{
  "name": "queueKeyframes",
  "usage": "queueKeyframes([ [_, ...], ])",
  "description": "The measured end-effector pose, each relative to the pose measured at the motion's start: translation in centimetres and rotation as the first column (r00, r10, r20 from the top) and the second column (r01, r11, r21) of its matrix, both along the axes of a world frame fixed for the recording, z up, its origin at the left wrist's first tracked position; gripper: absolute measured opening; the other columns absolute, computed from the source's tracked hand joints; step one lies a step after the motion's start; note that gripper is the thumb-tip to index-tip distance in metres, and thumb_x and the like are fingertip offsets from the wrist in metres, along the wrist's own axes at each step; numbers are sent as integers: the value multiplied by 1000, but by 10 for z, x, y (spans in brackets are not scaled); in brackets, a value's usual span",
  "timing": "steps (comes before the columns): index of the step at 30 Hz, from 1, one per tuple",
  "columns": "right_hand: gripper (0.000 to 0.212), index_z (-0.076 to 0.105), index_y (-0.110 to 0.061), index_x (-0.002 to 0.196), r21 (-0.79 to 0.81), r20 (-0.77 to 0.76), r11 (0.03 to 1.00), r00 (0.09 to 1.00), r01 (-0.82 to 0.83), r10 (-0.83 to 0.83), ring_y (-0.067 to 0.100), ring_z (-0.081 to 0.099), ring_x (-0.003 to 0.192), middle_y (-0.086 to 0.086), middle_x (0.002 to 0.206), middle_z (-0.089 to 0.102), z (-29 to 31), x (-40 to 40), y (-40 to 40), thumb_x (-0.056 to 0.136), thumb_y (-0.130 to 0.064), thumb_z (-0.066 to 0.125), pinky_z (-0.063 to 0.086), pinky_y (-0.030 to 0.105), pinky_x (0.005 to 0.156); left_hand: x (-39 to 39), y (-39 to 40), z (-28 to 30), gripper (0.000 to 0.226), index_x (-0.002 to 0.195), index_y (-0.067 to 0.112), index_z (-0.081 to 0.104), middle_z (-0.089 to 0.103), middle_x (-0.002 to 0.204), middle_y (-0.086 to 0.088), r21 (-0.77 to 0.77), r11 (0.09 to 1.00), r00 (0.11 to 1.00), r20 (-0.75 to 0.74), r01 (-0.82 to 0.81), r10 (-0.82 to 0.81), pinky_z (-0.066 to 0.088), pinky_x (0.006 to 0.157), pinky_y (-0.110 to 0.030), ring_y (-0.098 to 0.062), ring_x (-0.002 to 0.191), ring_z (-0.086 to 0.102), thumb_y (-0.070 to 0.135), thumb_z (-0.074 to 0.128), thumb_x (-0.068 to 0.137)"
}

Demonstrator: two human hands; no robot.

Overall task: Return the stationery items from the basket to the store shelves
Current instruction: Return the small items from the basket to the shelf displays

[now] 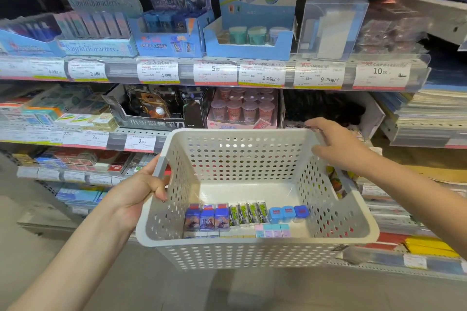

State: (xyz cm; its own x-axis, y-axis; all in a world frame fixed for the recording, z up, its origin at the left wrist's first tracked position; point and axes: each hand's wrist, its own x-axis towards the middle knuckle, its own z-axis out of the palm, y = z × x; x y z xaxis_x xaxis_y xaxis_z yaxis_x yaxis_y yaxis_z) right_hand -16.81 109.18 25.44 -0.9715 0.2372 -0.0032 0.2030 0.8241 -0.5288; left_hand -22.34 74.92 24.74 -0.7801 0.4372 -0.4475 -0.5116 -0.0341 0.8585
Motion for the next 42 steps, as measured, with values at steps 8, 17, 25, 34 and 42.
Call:
queueKeyframes([
  [8,74,36,-16,143,-132,-44,991,999,-13,7,18,30,138,3,149,34,-11,14,-9,78,18,46,27,26,107,9,-15,0,95,97,30,70,62,88,-20,79,997,1000,2,15,-15,49,53,-37,-32,58,59,-15,41,19],
  [17,73,36,-8,144,-221,-59,975,997,31,-45,20,35,137,7,147,39,13,13,-40,78,25,35,33,29,105,7,-42,2,90,111,31,64,65,83,-23,28,999,999,-26,25,-24,48,63,-43,-36,70,57,-20,33,43],
  [25,69,41,-7,140,-184,-61,981,995,62,-74,19,39,133,6,140,46,28,-6,-102,79,24,34,34,30,103,-13,-99,5,98,122,32,58,59,98,-22,54,997,997,-49,57,-54,50,64,-51,-41,77,57,-16,36,40],
  [34,58,63,-4,115,-281,-95,946,976,164,-198,22,57,108,9,111,64,34,-36,-181,73,26,36,48,35,87,-48,-172,23,81,116,19,62,64,91,-12,31,997,972,-227,71,-62,52,56,-45,-41,91,58,-19,38,49],
  [42,49,61,0,114,-225,-66,944,963,241,-261,31,55,117,16,117,64,50,-49,-224,78,17,34,47,41,96,-75,-203,36,76,113,12,60,59,97,-21,11,996,975,-205,91,-86,51,66,-49,-40,90,59,-30,22,62],
])
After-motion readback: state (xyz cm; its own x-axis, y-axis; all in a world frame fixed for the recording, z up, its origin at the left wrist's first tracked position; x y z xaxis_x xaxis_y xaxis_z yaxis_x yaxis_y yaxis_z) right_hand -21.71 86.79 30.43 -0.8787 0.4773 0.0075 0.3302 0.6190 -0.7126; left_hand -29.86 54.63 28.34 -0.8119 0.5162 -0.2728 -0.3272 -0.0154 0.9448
